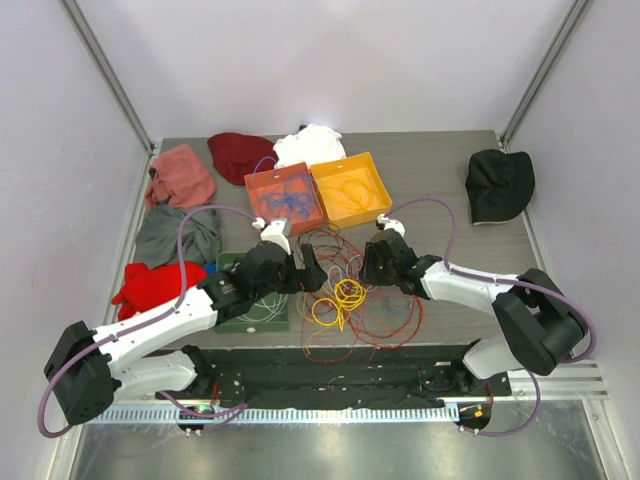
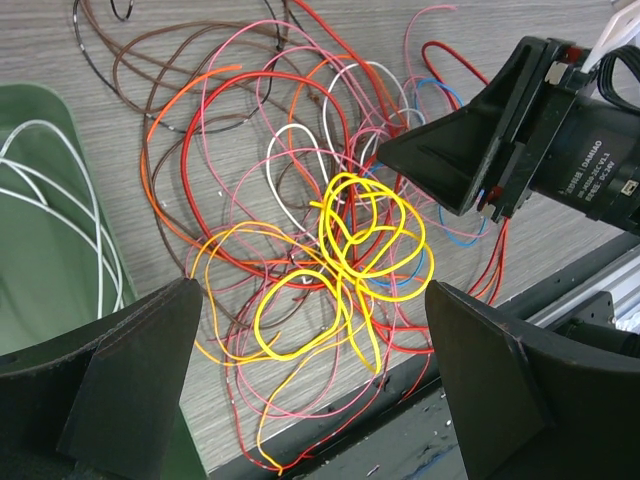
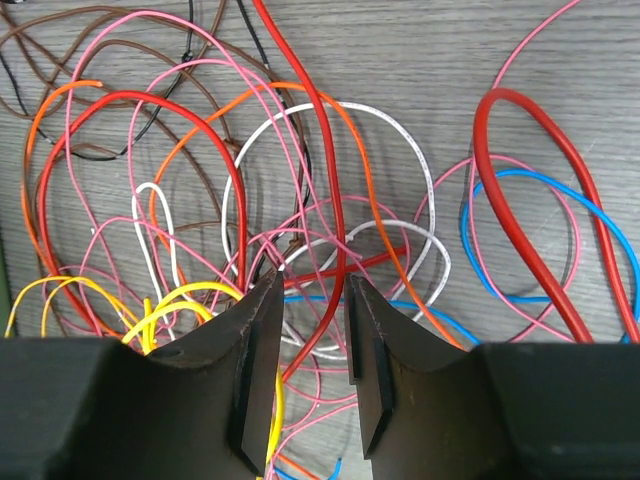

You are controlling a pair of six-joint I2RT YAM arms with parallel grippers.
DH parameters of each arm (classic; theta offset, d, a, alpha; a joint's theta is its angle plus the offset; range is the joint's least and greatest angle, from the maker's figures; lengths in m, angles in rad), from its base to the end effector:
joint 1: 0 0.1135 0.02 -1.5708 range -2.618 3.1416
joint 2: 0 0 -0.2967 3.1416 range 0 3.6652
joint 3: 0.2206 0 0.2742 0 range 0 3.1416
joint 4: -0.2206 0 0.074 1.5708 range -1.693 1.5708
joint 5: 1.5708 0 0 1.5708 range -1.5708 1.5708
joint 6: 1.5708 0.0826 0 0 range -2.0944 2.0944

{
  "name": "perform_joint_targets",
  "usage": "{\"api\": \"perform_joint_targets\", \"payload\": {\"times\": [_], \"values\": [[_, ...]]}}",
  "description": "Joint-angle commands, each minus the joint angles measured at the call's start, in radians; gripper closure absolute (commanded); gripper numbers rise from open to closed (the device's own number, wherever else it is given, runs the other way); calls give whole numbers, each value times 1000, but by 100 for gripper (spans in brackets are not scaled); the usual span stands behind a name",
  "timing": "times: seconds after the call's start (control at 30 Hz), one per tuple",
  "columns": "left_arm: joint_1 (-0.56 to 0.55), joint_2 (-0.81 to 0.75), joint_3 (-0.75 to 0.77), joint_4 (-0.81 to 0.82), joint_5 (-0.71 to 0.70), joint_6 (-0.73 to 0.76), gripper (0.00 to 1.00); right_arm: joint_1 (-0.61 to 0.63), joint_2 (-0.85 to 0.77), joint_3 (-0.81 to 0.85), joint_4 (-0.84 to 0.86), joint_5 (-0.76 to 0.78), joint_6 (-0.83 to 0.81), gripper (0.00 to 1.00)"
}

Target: Untangle the cables

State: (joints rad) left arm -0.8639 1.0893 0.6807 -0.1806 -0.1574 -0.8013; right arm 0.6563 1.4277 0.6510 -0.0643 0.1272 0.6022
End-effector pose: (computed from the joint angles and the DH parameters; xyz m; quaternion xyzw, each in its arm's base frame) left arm 0.1925 -0.2055 0.2388 -0.0095 0.8800 -0.3009 0.3675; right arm 0.2556 0.1836 0.1462 -0.0025 0.9325 0.1616 0.3229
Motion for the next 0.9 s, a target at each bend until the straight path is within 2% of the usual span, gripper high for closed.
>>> {"api": "perform_joint_targets", "payload": {"times": [0.0,0.07,0.13,0.2,0.27,0.37,0.57,0.67,0.87], "values": [[-4,-23,-3,-2,-19,2,0,5,19,44,54,41,-22,61],[-4,-25,-3,-2,-19,2,0,5,27,45,49,57,-25,64],[-3,-23,-3,-3,-19,2,0,5,19,42,49,68,-27,70],[-4,-28,-3,-5,-21,1,0,6,-4,39,43,92,-27,84],[-4,-34,-3,-7,-24,1,0,6,-73,44,12,112,-25,92],[-3,-49,-1,-14,-34,2,0,9,-215,76,-47,153,-36,99],[-4,-88,-3,-26,-67,5,0,16,-461,335,-228,209,-113,99],[-3,-109,-4,-26,-82,5,0,16,-507,560,-303,201,-151,99],[-4,-132,-3,-28,-91,8,0,14,-533,839,-422,169,-177,99]]}}
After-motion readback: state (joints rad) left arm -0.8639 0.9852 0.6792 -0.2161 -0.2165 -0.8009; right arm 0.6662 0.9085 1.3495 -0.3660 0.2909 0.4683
